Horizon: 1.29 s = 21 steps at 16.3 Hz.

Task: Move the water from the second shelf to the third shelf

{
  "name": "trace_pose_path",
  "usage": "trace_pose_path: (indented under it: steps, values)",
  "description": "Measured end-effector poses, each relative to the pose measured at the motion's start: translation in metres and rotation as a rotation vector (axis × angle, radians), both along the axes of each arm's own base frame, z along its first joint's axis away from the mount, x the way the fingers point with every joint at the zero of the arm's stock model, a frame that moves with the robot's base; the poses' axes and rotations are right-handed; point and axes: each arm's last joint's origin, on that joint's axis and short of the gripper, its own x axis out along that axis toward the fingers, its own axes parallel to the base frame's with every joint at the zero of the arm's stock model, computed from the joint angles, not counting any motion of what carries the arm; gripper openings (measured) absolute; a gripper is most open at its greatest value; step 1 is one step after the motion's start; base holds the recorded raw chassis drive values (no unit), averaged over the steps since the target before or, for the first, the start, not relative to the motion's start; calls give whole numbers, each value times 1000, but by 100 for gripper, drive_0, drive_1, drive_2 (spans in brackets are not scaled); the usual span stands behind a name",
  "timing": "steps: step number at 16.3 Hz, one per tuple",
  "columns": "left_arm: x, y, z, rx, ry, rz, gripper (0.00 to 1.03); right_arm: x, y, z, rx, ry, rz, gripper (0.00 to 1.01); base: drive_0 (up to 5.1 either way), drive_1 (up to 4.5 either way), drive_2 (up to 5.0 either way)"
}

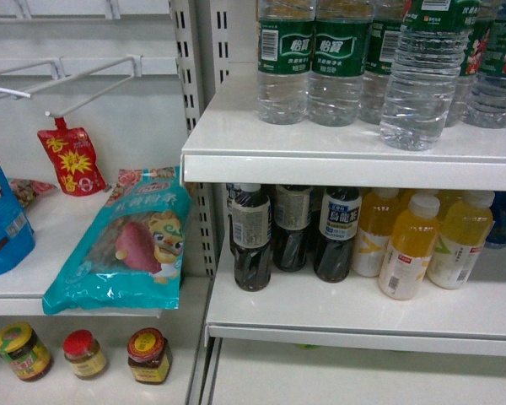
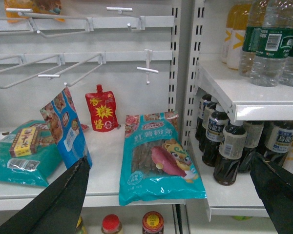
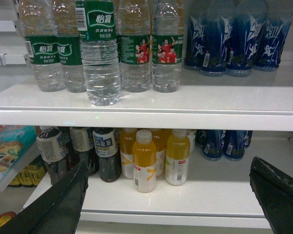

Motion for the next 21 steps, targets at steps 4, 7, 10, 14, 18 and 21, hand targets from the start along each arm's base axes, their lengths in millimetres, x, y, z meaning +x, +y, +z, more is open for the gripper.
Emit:
trace_pose_path:
  steps: [4, 7, 10, 14, 18, 21]
  values:
    - [0, 0, 0, 0, 0, 0, 98, 0, 0, 0, 0, 0, 0, 98, 0, 0, 0]
    - [0, 0, 0, 0, 0, 0, 98, 0, 0, 0, 0, 0, 0, 98, 0, 0, 0]
    - [0, 0, 0, 0, -2, 0, 98, 0, 0, 0, 0, -3, 0, 98, 0, 0, 0]
    - [0, 0, 0, 0, 0, 0, 98, 0, 0, 0, 0, 0, 0, 98, 0, 0, 0]
    - [0, 0, 0, 0, 2, -2, 98, 0, 0, 0, -1, 1, 0, 98, 0, 0, 0]
    - [0, 0, 0, 0, 3, 0, 98, 0, 0, 0, -1, 3, 0, 98, 0, 0, 0]
